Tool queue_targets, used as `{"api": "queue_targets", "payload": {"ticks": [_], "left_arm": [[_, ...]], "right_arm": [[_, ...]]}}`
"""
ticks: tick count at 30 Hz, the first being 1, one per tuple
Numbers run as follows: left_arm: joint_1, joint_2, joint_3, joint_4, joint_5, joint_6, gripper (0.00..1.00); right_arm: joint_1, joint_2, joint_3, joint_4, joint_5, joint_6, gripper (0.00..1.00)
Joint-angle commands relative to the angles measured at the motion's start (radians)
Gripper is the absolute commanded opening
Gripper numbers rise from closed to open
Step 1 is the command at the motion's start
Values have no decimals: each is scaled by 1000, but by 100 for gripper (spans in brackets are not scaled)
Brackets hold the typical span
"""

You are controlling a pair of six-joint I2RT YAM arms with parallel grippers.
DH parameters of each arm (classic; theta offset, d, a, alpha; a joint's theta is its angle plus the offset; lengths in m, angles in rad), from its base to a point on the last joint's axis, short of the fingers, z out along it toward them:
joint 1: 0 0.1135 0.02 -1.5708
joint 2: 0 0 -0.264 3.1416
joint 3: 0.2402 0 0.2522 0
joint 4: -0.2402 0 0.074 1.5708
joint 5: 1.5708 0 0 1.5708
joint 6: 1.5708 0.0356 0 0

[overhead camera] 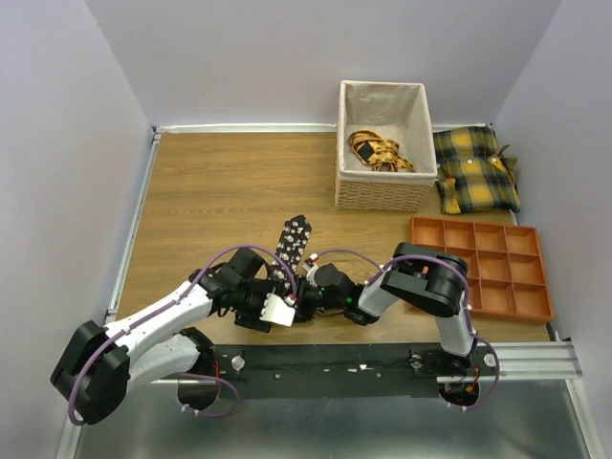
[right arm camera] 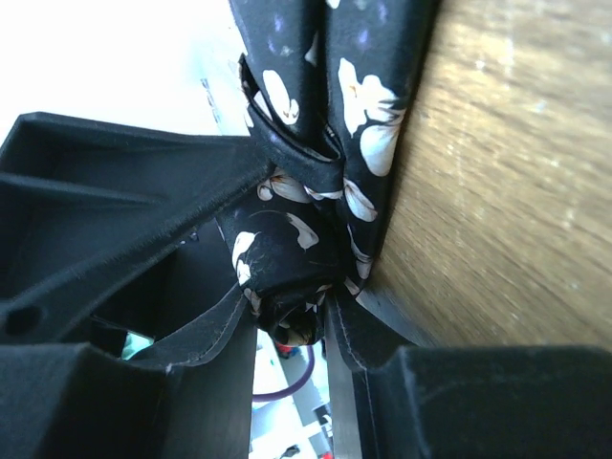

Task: Roll the ties
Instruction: Roll the tie at the center of the board.

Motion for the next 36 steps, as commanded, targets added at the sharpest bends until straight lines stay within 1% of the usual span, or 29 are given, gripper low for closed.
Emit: {"api": "queue_targets", "payload": {"ticks": [1, 5, 6, 9, 12, 13, 14, 15, 16, 17, 19, 20, 21, 23, 24, 25, 27, 28, 31, 36], "left_arm": [[-26, 38, 10, 27, 25, -7, 73], [-29, 50, 25, 33, 66, -58, 72], [-33, 53, 30, 16, 83, -56, 72], [-36, 56, 21, -8, 74, -19, 70], [-36, 56, -4, -28, 48, 14, 74], [-42, 59, 1, -29, 45, 13, 76], [-49, 73, 4, -15, 36, -19, 76], [-56, 87, 8, 5, 22, -37, 74], [-62, 97, 11, 42, 3, -56, 61], [-70, 117, 24, 53, -21, -65, 53], [-72, 122, 25, 45, -29, -41, 39], [-72, 114, 18, 34, -29, -21, 37], [-72, 110, 11, 22, -27, 16, 34], [-73, 98, 1, 16, -29, 19, 22], [-72, 99, 2, 13, -23, 22, 19], [-72, 101, 5, 13, -17, 16, 15], [-73, 111, 18, 8, 2, 16, 11], [-72, 114, 22, -1, 9, 21, 7], [-73, 127, 36, -24, 23, 36, 1], [-72, 131, 41, -29, 17, 25, 0]], "right_arm": [[-10, 42, -36, -161, -1, 25, 1], [-13, 35, -11, -213, 2, -1, 1], [-14, 35, -1, -218, -2, -7, 1], [-22, 39, 4, -210, -5, -1, 1], [-30, 39, -16, -181, -4, 16, 1], [-30, 39, -13, -180, -5, 13, 1], [-30, 39, -5, -187, -8, 7, 1], [-31, 39, 5, -224, -16, -2, 1], [-30, 38, 16, -238, -19, -9, 2], [-31, 33, 27, -247, -22, -18, 2], [-31, 9, 32, -288, -8, -32, 7], [-31, -2, 38, -308, 1, -41, 11], [-31, -17, 44, -369, 19, -64, 17], [-31, -54, 59, -432, 35, -96, 21], [-31, -66, 74, -489, 44, -125, 26], [-31, -89, 84, -514, 50, -140, 28], [-30, -111, 99, -587, 59, -179, 35], [-31, -120, 117, -610, 62, -190, 37], [-30, -142, 121, -649, 52, -208, 41], [-30, -201, 76, -670, 61, -196, 44]]}}
